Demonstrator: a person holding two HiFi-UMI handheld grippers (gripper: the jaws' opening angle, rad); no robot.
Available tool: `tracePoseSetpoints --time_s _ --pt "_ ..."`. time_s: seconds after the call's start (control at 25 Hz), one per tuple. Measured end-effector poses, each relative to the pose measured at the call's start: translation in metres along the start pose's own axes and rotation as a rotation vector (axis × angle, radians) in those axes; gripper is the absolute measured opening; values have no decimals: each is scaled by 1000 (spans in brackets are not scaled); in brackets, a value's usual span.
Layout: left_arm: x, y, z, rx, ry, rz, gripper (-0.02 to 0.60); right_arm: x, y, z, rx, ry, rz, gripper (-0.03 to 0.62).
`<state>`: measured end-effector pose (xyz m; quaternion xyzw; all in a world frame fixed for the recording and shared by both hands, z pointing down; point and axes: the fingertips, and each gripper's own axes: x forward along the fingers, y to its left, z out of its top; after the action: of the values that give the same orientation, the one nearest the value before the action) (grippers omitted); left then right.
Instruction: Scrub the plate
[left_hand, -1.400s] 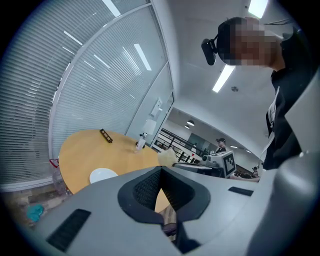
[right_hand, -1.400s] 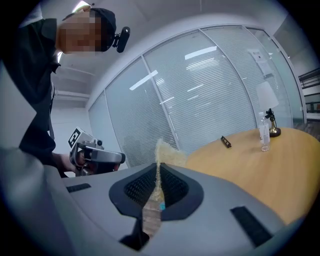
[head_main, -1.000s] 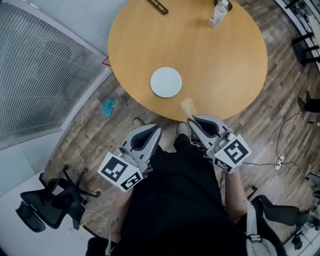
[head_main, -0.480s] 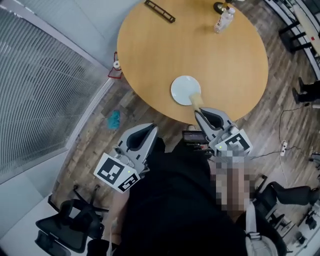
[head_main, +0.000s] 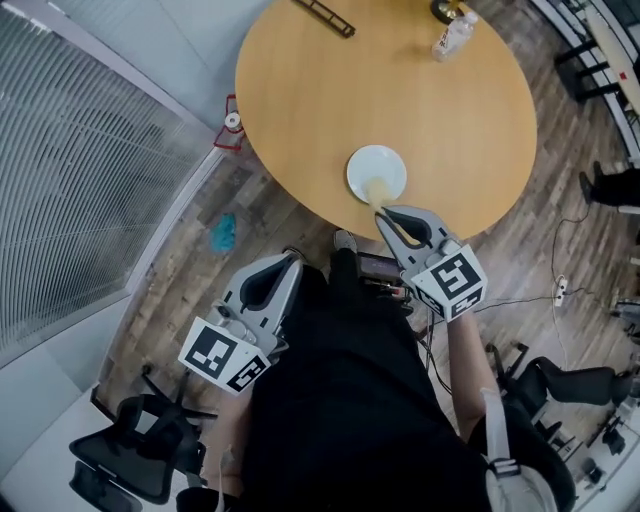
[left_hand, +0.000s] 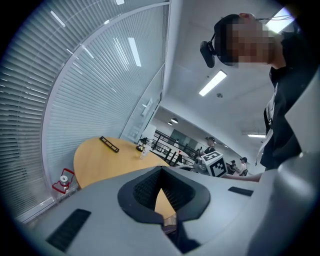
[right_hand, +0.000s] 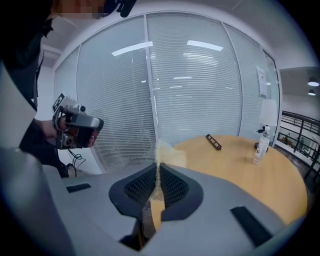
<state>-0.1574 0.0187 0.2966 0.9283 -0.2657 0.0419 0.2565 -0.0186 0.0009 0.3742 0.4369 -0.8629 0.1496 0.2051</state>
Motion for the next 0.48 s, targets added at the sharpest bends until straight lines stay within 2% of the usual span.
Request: tracePoseSetpoints --time_s 0.2,0.48 --pt "-4 -7 -6 -45 -5 82 11 28 -24 -28 -36 94 45 26" --pt "4 -13 -7 -68 -18 194 11 63 -44 -80 -60 222 129 26"
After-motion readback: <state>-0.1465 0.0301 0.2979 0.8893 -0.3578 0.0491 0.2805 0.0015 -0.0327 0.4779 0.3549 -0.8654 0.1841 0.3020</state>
